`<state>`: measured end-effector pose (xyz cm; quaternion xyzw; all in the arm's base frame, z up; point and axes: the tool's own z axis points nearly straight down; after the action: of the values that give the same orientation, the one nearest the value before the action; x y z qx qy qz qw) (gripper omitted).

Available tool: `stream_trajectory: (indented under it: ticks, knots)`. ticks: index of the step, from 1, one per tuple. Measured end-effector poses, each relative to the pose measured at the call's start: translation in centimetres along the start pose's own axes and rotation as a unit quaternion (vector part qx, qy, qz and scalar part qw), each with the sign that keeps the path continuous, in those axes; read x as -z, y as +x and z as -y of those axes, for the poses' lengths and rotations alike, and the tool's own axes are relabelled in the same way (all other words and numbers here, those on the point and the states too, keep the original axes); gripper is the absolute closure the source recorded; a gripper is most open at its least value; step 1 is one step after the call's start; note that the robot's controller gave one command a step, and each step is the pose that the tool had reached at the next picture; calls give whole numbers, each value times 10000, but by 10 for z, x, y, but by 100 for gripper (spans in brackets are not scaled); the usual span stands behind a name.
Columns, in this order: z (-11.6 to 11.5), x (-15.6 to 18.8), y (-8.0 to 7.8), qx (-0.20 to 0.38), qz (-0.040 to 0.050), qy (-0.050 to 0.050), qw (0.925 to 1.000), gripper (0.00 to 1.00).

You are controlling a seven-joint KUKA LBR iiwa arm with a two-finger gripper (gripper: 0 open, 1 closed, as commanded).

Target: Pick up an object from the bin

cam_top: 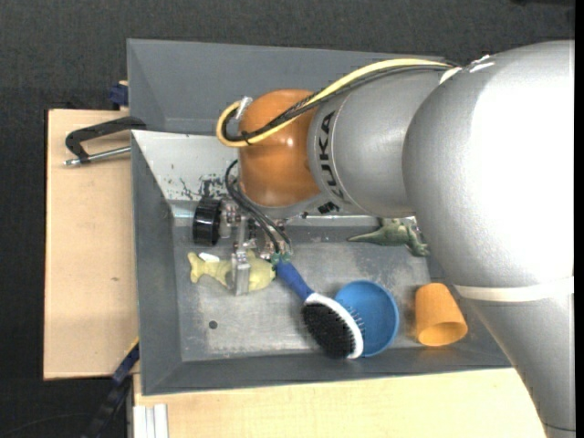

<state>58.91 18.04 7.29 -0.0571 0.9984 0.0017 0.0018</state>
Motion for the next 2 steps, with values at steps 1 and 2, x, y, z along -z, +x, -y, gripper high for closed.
stream_trajectory:
  ticks: [1, 2]
  knots:
    - [-22, -1, 3, 154, -1, 3, 9999, 0]
    - [-20, 0, 2, 135, 11, 2, 9999, 100]
